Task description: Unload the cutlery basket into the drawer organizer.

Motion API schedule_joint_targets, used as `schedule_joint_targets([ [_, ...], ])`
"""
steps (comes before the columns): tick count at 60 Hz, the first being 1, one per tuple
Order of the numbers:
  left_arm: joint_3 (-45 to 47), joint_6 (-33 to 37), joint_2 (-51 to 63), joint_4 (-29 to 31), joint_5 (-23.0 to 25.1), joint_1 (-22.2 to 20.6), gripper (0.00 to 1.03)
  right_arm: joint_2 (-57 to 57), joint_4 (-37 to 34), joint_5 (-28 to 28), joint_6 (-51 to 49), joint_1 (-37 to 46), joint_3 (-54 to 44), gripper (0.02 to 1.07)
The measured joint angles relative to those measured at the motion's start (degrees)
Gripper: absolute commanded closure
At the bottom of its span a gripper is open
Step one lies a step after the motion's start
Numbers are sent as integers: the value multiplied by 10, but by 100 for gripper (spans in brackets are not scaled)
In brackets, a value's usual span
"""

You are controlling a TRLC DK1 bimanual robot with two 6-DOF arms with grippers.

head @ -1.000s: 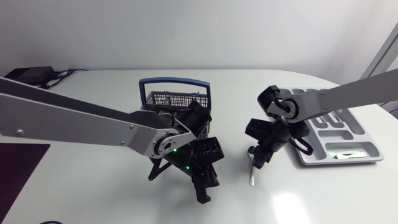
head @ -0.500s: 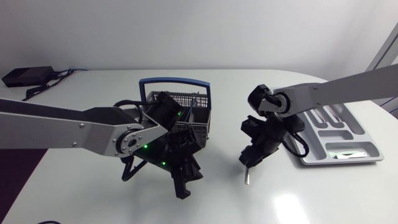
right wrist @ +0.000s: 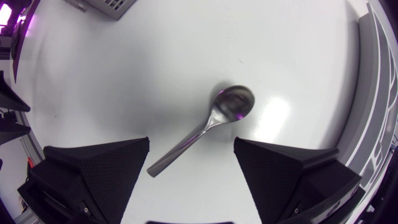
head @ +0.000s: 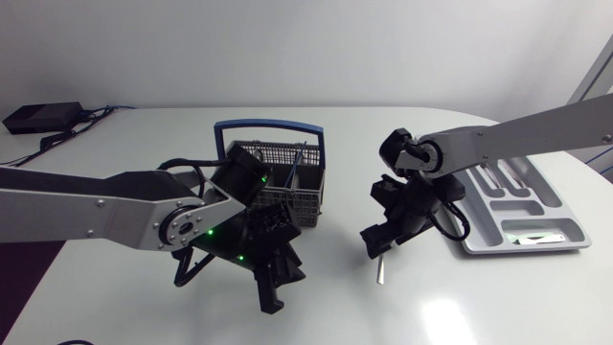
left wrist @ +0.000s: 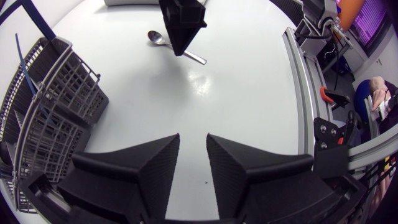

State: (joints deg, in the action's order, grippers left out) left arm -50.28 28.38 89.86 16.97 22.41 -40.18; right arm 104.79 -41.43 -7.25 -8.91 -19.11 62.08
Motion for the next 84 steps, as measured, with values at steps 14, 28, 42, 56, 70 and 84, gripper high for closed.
schedule_joint_targets([
  [14, 1, 0, -6, -1, 0, 0, 70, 10, 12, 11, 2, 9, 2, 7],
  [28, 5, 0, -7, -2, 0, 1, 70, 10, 27, 35, 2, -3, 2, 9],
  [42, 6, 0, -7, -2, 0, 8, 70, 10, 33, 39, 2, -6, 0, 57],
  [56, 7, 0, -11, -2, 0, 8, 70, 10, 38, 39, 2, -3, -9, 61],
  [70, 8, 0, -12, -2, 0, 8, 70, 10, 40, 39, 1, -2, -18, 96],
  [84, 9, 0, -15, -2, 0, 8, 70, 10, 42, 35, -14, 3, -23, 101],
])
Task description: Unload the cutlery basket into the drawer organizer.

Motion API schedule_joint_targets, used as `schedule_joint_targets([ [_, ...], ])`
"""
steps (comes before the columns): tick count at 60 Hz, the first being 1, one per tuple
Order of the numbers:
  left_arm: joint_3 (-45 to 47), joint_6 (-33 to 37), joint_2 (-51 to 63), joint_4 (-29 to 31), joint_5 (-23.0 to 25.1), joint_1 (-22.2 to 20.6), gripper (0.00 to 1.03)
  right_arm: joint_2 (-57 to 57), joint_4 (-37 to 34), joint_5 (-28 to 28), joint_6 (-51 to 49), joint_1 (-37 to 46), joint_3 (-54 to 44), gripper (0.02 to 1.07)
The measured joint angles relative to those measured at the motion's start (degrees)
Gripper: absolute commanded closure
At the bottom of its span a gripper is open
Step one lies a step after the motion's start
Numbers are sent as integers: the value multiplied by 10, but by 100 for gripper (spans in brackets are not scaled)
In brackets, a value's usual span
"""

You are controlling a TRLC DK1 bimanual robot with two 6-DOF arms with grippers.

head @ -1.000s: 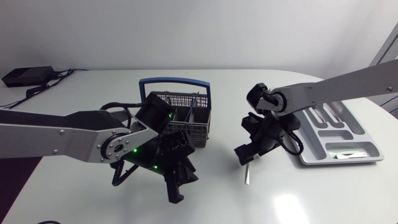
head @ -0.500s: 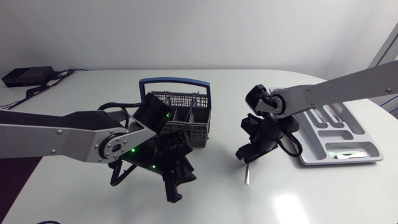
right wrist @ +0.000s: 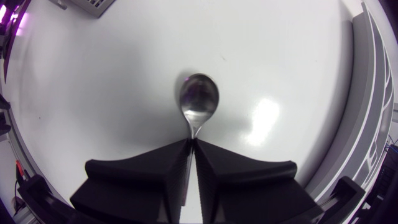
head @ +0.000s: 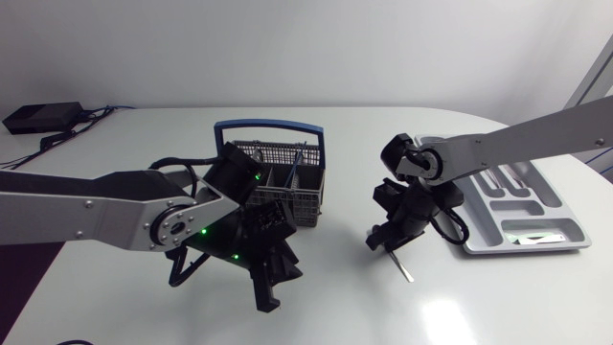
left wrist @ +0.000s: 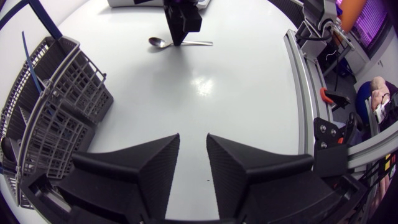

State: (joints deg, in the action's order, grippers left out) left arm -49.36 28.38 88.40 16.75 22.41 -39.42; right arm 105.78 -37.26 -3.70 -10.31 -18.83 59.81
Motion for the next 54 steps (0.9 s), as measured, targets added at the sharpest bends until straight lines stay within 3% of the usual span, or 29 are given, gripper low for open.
schedule_joint_targets([
  [16, 9, 0, -7, -2, 0, 3, 70, -26, -4, -8, -66, 2, -28, 101],
  [29, 10, 0, -19, -2, 0, 9, 70, -108, -98, -10, -162, 35, -21, 101],
  [41, 14, 0, -21, -2, 0, 12, 70, -161, -143, -36, -292, 136, 31, 101],
  [54, 18, 0, -34, -2, 0, 22, 70, -143, -151, -66, -469, 294, 47, 101],
])
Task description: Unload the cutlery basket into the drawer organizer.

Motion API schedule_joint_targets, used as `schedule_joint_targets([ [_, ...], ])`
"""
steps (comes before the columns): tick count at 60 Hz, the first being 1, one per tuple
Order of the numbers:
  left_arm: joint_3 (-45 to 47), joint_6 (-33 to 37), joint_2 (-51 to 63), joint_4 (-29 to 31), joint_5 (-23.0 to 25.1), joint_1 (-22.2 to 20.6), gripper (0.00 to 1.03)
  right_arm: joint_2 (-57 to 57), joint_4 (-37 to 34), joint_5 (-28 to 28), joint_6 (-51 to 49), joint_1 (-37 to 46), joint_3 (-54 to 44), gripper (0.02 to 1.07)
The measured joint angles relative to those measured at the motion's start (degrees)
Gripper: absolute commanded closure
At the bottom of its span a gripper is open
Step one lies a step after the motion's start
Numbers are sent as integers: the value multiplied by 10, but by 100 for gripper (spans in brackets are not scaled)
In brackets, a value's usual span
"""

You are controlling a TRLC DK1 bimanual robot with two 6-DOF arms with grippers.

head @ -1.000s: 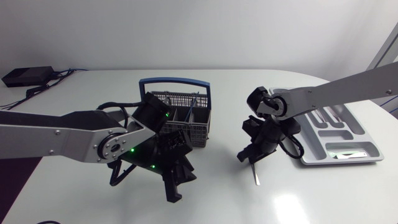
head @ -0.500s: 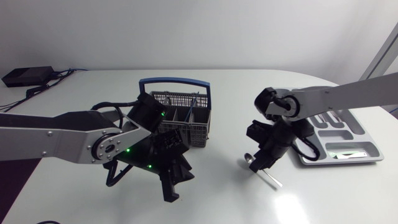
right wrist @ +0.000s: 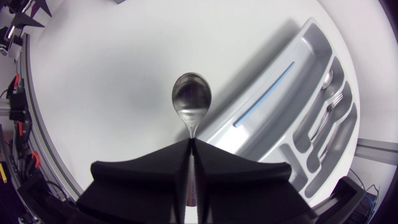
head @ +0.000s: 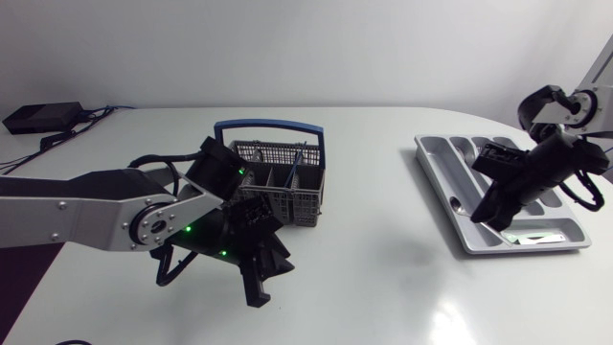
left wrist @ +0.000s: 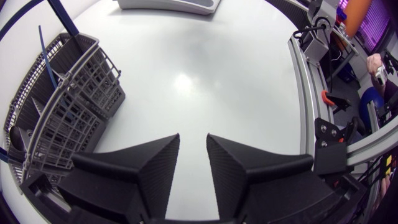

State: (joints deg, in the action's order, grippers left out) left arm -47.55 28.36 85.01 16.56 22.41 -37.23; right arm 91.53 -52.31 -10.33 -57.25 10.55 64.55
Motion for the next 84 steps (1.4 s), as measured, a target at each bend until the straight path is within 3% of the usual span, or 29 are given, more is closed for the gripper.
schedule_joint_targets([
  [20, 0, 0, -9, 0, 0, 0, 70, 114, 0, -20, -237, 178, 63, 101],
  [33, 0, -1, -16, 1, -3, 0, 70, 169, 16, -10, -379, 251, 127, 101],
  [48, 0, -3, -18, 3, -5, 0, 70, 181, 67, 31, -494, 266, 125, 101],
  [70, 0, -3, -18, 5, -9, 0, 70, 164, 191, 66, -581, 251, 14, 100],
  [74, 0, -3, -19, 5, -9, 0, 70, 154, 201, 58, -587, 248, 1, 87],
  [77, 0, -3, -19, 5, -9, 0, 70, 147, 213, 45, -589, 248, -9, 66],
  [82, 0, -3, -19, 5, -9, 0, 69, 129, 235, 22, -589, 248, -21, 42],
  [84, 0, -5, -19, 5, -9, 0, 69, 121, 241, 12, -589, 248, -22, 26],
])
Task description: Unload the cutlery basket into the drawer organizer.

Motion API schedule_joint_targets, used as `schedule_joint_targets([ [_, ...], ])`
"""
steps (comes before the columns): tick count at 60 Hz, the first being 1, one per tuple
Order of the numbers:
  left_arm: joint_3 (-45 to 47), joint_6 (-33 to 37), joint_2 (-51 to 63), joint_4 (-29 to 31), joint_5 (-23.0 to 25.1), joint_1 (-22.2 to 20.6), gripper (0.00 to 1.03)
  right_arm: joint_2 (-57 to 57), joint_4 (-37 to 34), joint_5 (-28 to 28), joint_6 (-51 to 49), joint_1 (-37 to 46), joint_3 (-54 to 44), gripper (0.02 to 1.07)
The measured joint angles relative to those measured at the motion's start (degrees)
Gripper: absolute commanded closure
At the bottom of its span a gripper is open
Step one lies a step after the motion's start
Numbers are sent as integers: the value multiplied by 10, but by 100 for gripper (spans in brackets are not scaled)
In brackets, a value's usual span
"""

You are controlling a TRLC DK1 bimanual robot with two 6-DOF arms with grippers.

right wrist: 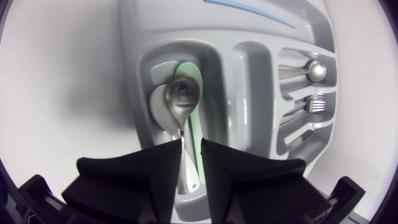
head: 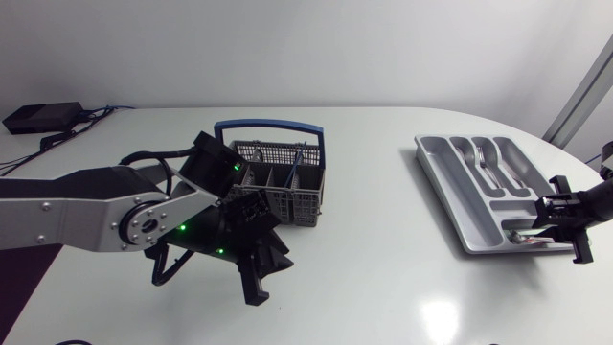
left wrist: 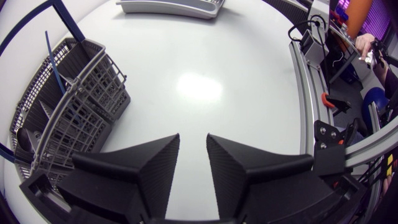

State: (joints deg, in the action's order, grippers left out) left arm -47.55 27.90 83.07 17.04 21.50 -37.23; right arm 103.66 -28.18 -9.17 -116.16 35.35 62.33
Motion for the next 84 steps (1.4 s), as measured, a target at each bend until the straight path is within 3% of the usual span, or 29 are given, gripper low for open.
schedule_joint_targets([
  [2, 0, -2, 0, 0, 0, 0, 69, -9, 2, -11, 1, 0, 0, 8],
  [3, 0, -4, 0, 0, 0, 0, 69, -13, 2, -17, 2, 1, 0, 5],
  [10, 0, -6, -2, 0, -4, 0, 69, -45, -9, -58, 18, 8, 10, 5],
  [22, -3, -11, -2, 0, -6, 0, 69, -77, -137, -177, 97, 24, 94, 6],
  [32, -17, -23, 2, -13, -22, 0, 69, -98, -190, -277, 189, 26, 115, 6],
  [45, -49, -81, 16, -89, -54, 20, 70, -99, -303, -390, 259, 0, 103, 6],
  [54, -59, -128, 29, -174, -102, 26, 70, -102, -333, -408, 275, -50, 66, 6],
  [67, -61, -155, 85, -284, -183, 22, 70, -151, -311, -468, 310, -88, 12, 6],
  [76, -61, -160, 131, -349, -221, 18, 70, -206, -177, -471, 380, -114, -56, 6],
  [84, -65, -160, 150, -368, -234, 18, 70, -255, -54, -467, 455, -143, -128, 6],
])
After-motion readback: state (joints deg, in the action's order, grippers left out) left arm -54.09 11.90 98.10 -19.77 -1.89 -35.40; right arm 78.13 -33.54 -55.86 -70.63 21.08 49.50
